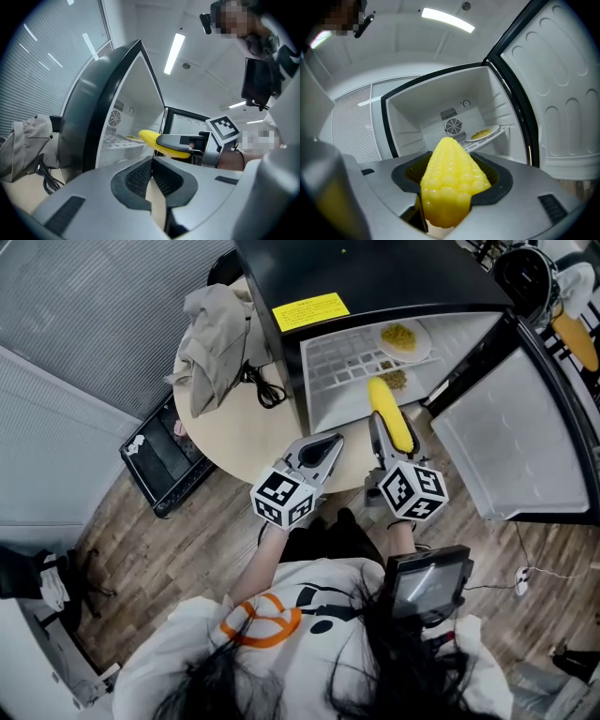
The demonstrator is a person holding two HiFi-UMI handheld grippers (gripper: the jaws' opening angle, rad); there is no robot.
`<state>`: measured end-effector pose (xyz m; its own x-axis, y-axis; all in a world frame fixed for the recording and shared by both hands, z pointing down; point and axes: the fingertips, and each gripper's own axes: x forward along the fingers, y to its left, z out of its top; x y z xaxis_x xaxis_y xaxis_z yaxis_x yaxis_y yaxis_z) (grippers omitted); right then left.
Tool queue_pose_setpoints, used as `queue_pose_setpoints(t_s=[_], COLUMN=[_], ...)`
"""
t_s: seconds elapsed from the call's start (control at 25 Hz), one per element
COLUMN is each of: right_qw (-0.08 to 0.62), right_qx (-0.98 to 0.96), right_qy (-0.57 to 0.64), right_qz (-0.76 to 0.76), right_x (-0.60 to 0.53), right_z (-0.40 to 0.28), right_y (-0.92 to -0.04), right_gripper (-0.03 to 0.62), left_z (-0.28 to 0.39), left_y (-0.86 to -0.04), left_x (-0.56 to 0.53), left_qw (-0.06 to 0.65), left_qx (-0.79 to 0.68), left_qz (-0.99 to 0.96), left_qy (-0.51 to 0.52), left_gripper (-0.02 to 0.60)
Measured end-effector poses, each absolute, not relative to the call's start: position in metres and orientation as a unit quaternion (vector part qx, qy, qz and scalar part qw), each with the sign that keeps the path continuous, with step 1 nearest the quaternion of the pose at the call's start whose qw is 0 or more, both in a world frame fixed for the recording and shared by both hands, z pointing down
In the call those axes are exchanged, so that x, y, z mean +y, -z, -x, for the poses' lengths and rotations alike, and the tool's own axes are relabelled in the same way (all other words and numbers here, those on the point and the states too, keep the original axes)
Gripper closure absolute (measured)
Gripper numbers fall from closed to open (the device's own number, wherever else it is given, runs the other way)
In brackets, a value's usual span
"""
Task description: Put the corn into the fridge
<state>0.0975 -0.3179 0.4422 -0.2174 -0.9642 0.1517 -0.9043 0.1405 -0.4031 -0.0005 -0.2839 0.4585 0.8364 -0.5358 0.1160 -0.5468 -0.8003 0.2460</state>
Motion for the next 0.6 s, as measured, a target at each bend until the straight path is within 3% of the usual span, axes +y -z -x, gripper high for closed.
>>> queue_pose_setpoints(t_s=[0.6], right_qw=[0.030], right_qx=[0.806], right_qy=[0.195], right_qz=[0.558], right_x=[-0.388], right_z=[-0.093], right_y=[-0.439], right_gripper=[0.336], left_z=[-0.014], left_y=[-0.446], left_x=[-0.306], left_qw=[0.125], left_qx=[-0.345], left_qz=[-0.930], left_qy=[-0.021], left_gripper=[0.571])
